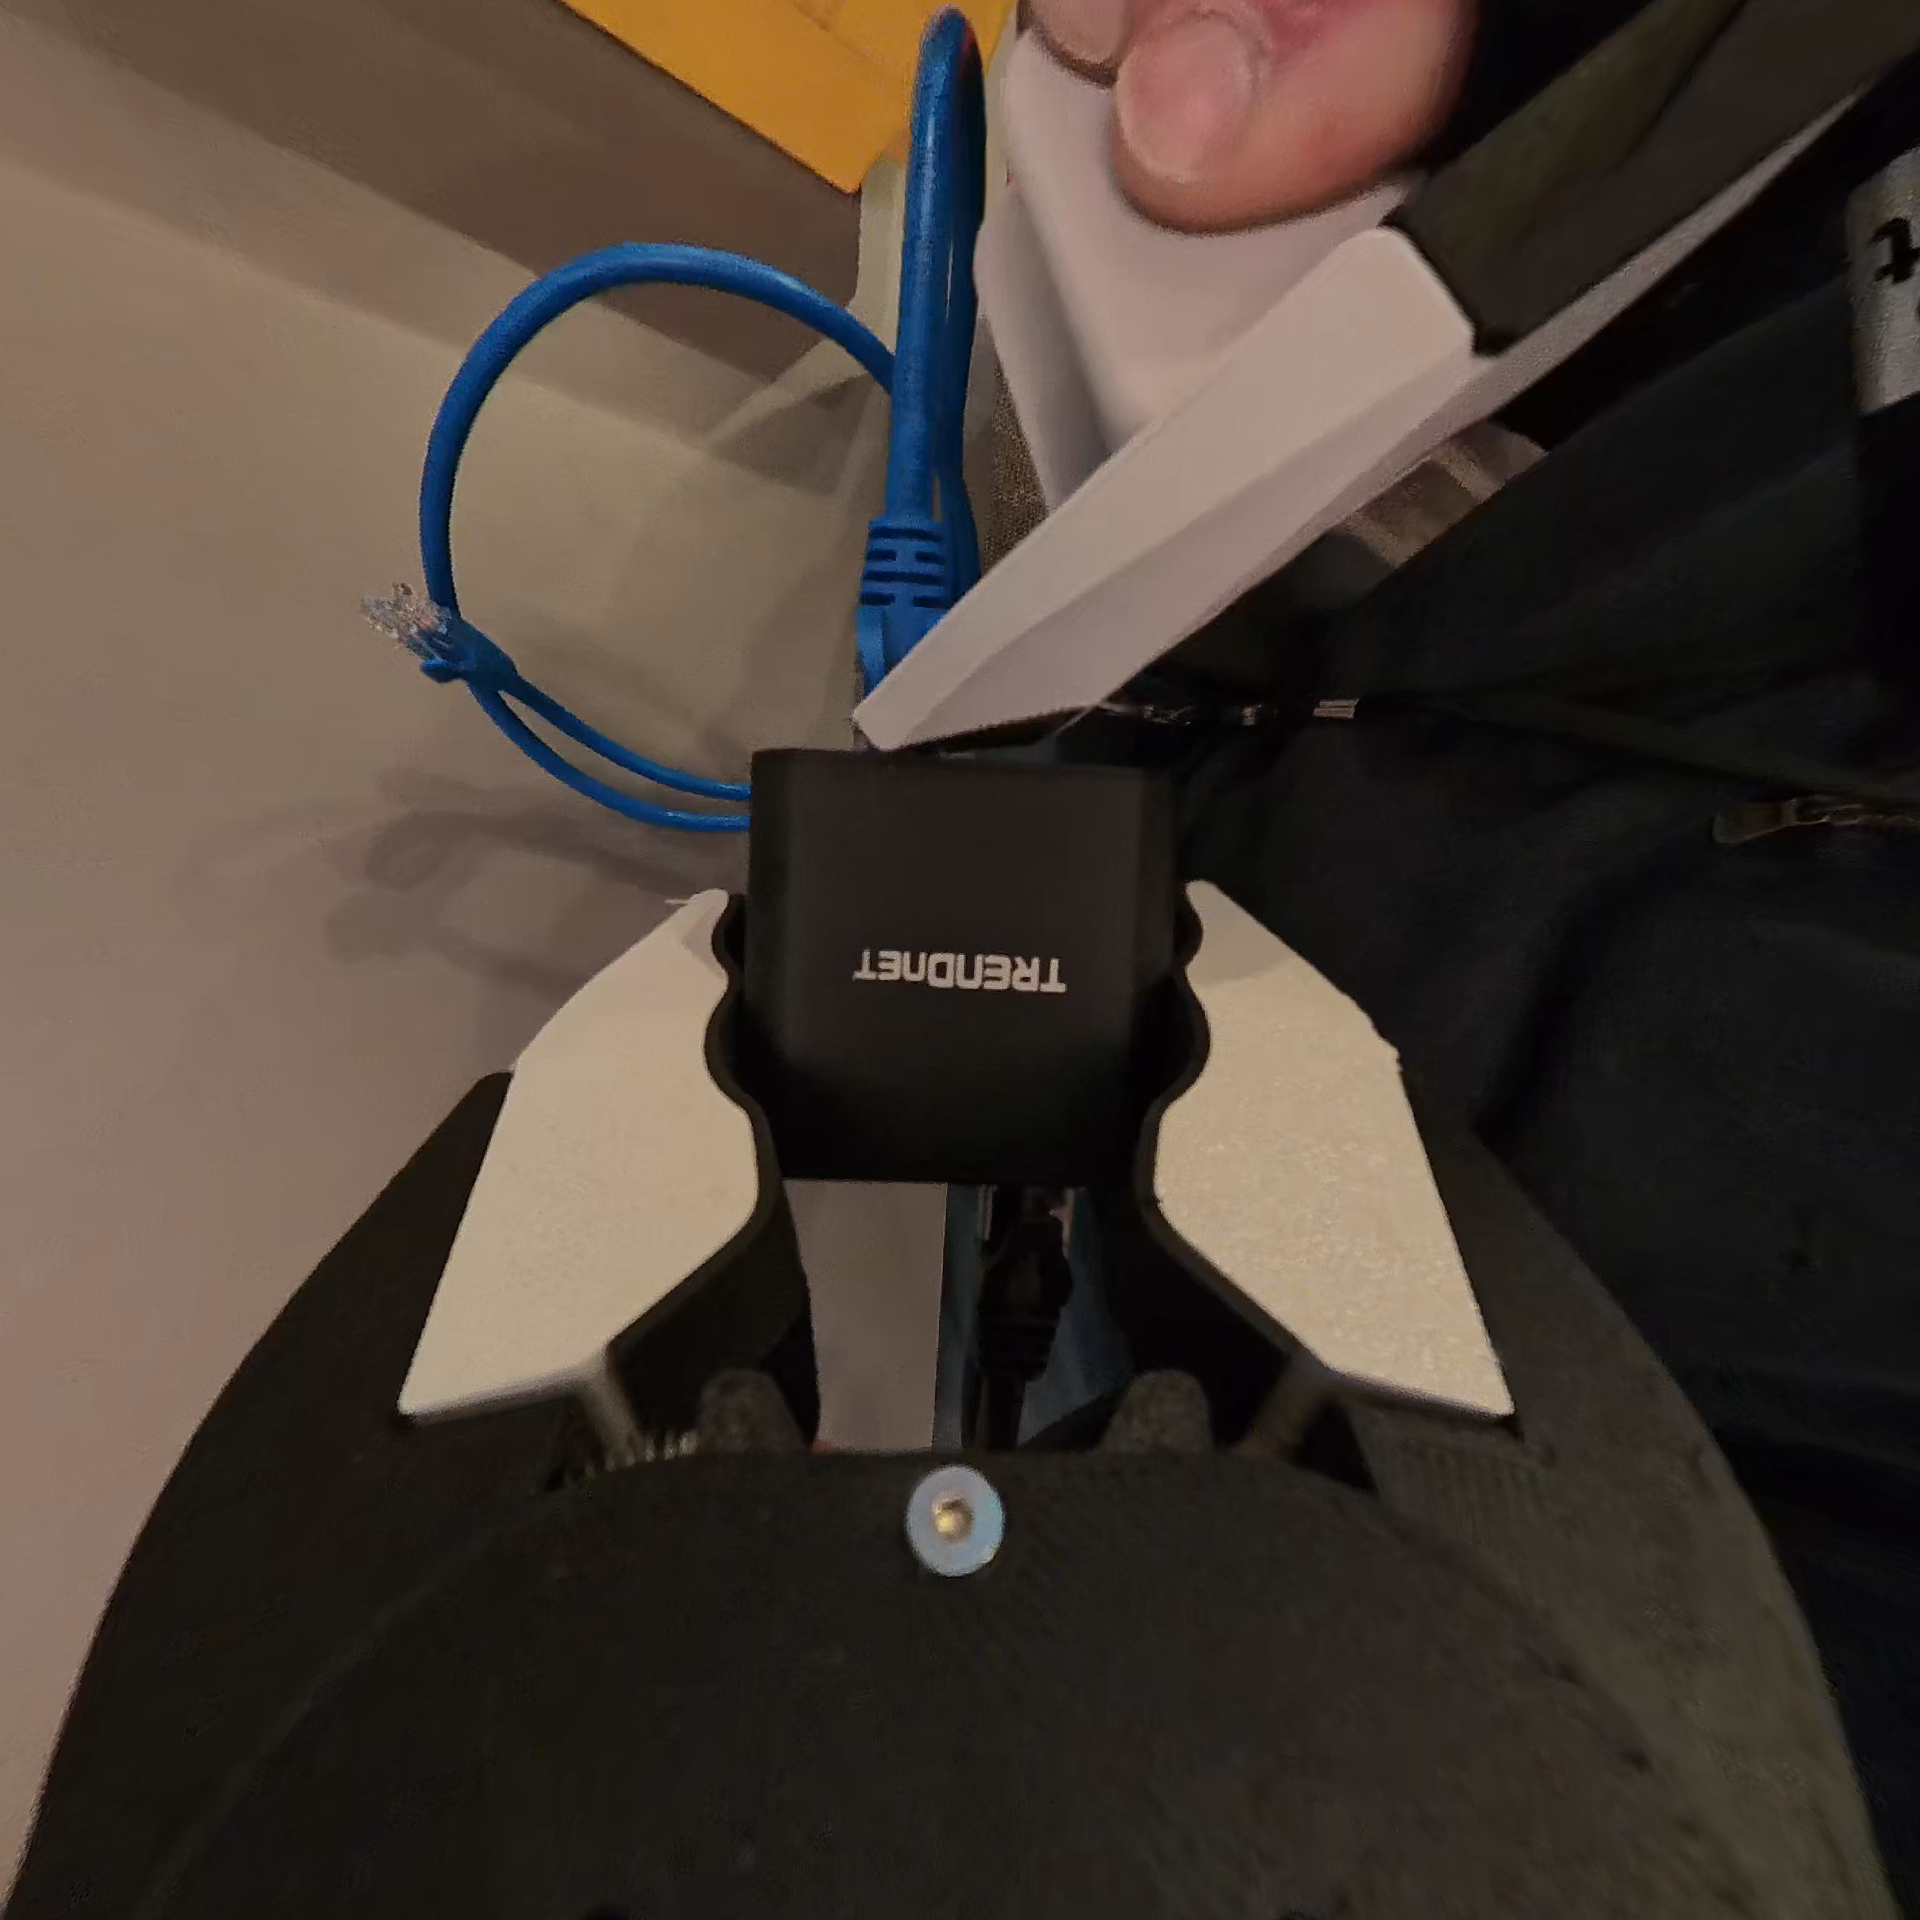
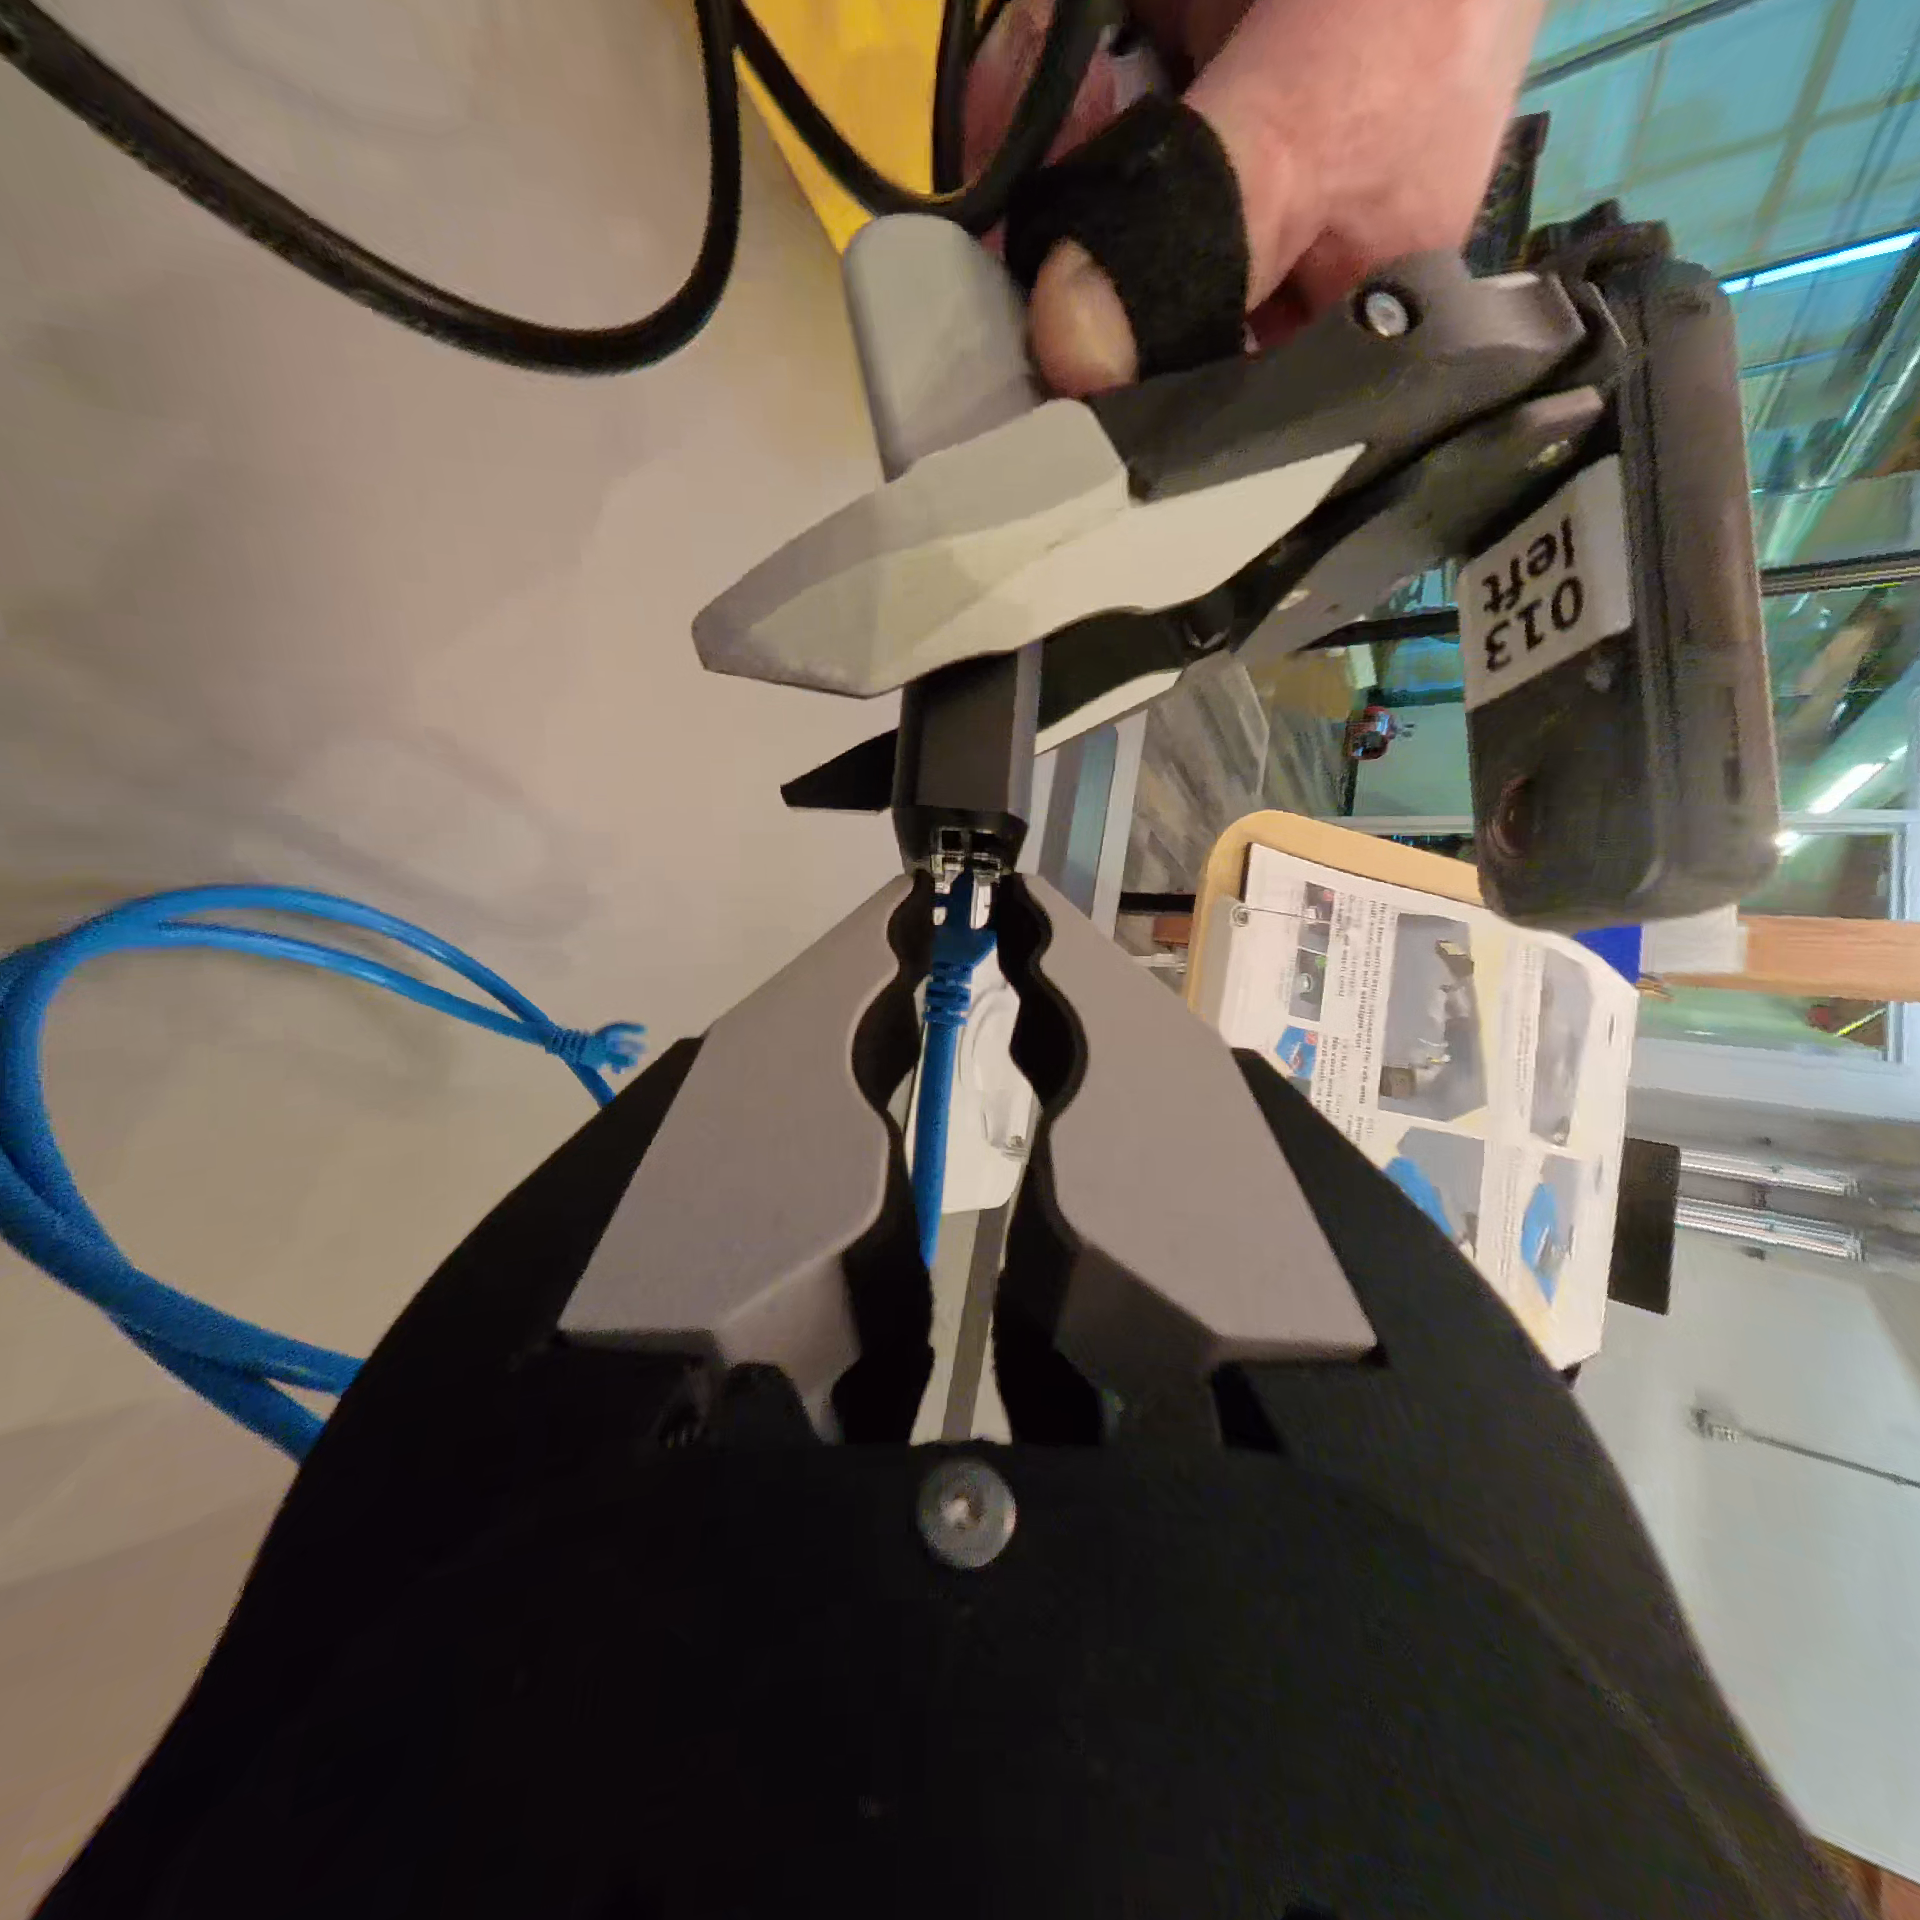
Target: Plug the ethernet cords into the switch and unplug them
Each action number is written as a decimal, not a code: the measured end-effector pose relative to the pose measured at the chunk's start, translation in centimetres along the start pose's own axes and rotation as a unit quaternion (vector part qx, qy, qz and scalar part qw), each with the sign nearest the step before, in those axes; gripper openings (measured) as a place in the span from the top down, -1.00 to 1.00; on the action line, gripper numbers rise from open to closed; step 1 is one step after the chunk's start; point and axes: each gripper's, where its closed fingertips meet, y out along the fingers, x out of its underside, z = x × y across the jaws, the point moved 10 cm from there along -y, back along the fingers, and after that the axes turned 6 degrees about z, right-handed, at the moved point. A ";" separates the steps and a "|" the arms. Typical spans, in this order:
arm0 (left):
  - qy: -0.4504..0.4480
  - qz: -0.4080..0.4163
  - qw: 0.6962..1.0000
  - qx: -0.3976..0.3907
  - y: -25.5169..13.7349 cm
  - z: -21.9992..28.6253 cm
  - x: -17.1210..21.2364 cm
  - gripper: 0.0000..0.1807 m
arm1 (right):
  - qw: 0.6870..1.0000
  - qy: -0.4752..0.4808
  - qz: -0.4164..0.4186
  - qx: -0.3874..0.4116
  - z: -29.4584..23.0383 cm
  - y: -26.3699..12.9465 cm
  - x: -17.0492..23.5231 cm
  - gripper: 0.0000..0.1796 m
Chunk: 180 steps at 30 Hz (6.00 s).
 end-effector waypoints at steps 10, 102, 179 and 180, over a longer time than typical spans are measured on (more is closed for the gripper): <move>0.008 0.005 1.000 0.000 0.0 0.1 -0.2 0.17 | 0.999 -0.030 -0.017 -0.001 0.2 -0.3 -0.3 0.89; -0.004 0.313 0.923 -0.222 -6.0 -3.8 -1.2 0.18 | 0.745 0.625 0.231 -0.024 1.0 10.9 1.8 0.58; 0.229 0.340 0.898 -0.158 -3.3 1.4 6.6 0.20 | 0.811 0.355 0.125 -0.449 3.7 8.2 2.2 0.83; 0.212 0.359 0.895 -0.158 -3.6 1.2 6.6 0.20 | 0.824 0.368 0.125 -0.413 4.0 8.1 2.3 0.79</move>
